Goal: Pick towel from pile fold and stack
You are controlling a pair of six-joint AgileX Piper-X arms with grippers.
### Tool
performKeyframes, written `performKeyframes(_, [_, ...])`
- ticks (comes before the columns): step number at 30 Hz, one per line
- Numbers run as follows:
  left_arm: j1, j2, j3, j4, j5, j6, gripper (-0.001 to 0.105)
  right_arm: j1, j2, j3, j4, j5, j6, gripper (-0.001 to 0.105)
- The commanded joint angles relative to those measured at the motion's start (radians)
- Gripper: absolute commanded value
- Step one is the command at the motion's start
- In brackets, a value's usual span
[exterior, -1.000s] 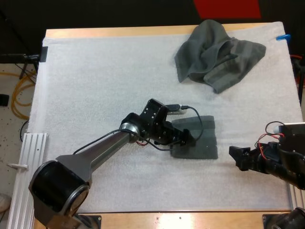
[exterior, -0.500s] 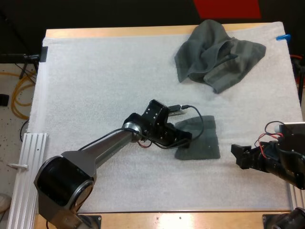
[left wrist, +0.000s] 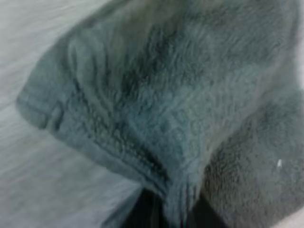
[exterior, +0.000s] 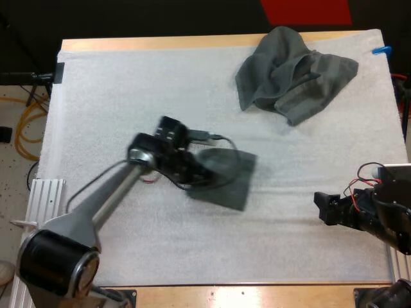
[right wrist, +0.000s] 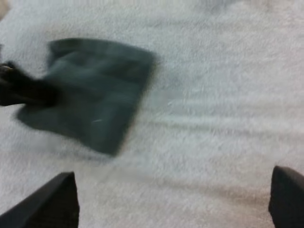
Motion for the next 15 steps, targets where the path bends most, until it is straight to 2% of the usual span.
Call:
performKeyframes(1, [0.039, -0.015, -0.006, 0.062, -0.054, 0.06, 0.0, 0.002, -0.002, -0.01, 0.0, 0.013, -0.006, 0.078])
performKeyframes(2, [0.128, -0.024, -0.006, 0.127, -0.103, 0.129, 0.0, 0.002, 0.0, -0.01, -0.01, 0.013, -0.006, 0.078])
performKeyframes(5, [0.245, -0.032, -0.006, 0.17, -0.191, 0.179, 0.0, 0.002, 0.0, -0.01, -0.027, 0.013, -0.006, 0.078])
performKeyframes(11, [0.445, -0.056, -0.006, 0.179, -0.207, 0.202, 0.0, 0.002, 0.0, -0.01, -0.06, 0.011, -0.006, 0.078])
performKeyframes(14, [0.567, -0.102, -0.011, 0.178, -0.355, 0.248, 0.0, 0.002, 0.0, -0.01, -0.06, 0.011, -0.006, 0.078])
performKeyframes(15, [0.587, -0.111, -0.011, 0.177, -0.37, 0.255, 0.0, 0.002, 0.0, -0.01, -0.06, 0.011, -0.006, 0.078])
